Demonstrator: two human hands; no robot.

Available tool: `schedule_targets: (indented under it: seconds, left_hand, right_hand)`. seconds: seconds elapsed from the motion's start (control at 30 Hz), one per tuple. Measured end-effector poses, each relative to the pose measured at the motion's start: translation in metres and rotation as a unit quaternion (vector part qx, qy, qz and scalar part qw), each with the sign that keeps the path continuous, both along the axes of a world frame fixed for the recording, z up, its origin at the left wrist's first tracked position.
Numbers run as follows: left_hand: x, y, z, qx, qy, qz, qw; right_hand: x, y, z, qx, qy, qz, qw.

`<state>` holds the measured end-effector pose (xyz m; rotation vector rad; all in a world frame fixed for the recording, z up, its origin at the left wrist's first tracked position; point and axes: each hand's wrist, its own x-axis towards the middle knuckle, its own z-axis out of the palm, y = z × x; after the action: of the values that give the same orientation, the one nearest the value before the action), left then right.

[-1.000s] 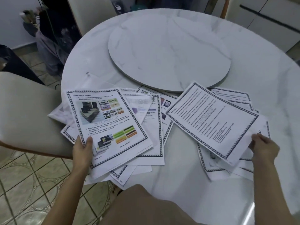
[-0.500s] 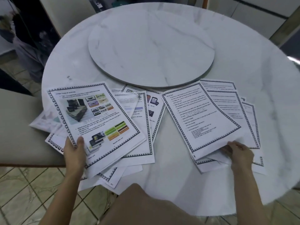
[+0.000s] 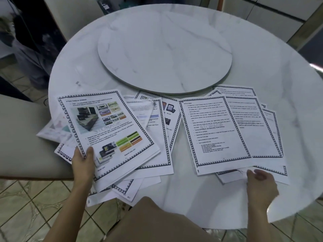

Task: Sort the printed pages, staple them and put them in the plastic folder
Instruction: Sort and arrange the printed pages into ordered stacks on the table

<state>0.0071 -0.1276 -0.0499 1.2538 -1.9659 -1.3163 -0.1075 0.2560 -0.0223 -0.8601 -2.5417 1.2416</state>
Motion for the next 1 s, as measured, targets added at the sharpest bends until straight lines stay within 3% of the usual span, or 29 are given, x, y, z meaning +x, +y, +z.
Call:
schedule_targets:
  seconds: [0.17,0.27,0.37,0.77,1.0]
  left_hand:
    - [0.009,-0.015,0.000,0.005,0.001,-0.001,1.000]
    - [0.017,-0.024,-0.001,0.019,0.012,0.005,1.000]
    - [0.024,-0.032,0.001,0.021,0.018,0.009,1.000]
    - [0.037,-0.059,-0.008,0.037,0.023,0.010,0.999]
    - [0.035,-0.060,-0.005,0.037,0.028,0.010,0.999]
  right_hand:
    - [-0.012,-0.063,-0.003,0.007,0.001,0.190,0.982]
    - [-0.011,-0.116,-0.014,-0.016,-0.042,0.320,0.946]
    - [-0.011,-0.157,-0.026,0.006,-0.075,0.389,0.918]
    - [-0.029,-0.210,-0.031,0.009,-0.106,0.355,0.929]
    - [-0.039,-0.193,-0.018,0.036,-0.033,0.347,0.936]
